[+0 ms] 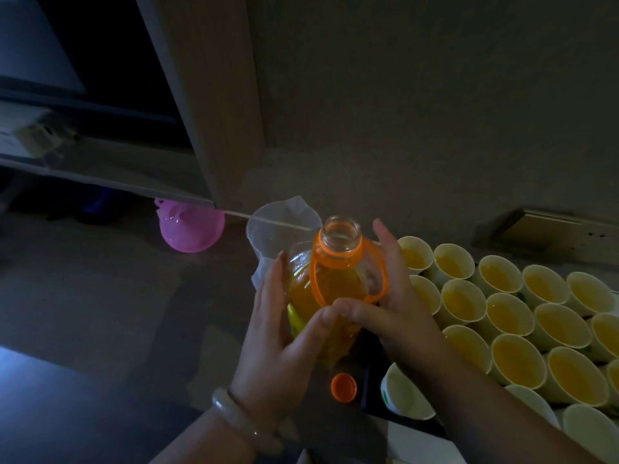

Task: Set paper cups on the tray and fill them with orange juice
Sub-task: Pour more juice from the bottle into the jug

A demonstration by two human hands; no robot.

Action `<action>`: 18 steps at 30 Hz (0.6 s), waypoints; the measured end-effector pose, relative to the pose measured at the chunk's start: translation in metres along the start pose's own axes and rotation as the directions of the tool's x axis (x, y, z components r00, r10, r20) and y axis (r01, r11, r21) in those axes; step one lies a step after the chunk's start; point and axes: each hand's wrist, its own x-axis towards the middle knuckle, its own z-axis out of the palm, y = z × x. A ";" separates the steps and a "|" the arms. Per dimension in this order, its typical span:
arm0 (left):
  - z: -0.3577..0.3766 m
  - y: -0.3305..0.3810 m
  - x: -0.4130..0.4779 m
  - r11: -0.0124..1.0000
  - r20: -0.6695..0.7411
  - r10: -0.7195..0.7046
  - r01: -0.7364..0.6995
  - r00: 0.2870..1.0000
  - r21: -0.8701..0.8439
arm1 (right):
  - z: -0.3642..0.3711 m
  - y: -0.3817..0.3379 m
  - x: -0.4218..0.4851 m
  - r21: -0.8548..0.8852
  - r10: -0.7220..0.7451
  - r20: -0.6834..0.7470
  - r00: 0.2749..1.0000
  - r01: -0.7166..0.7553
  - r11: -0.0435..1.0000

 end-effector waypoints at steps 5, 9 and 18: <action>0.004 0.004 0.004 0.984 -0.045 -0.062 0.069 0.997 0.162 | -0.006 0.003 0.008 -0.135 -0.027 0.021 0.999 0.030 0.990; 0.004 0.006 0.003 0.974 -0.049 -0.063 0.072 0.997 0.213 | -0.006 0.006 0.009 -0.222 -0.084 0.021 0.996 0.087 0.971; 0.006 0.014 0.006 0.960 -0.053 -0.074 0.086 0.996 0.268 | -0.007 0.018 0.009 -0.341 -0.233 -0.013 0.972 0.215 0.915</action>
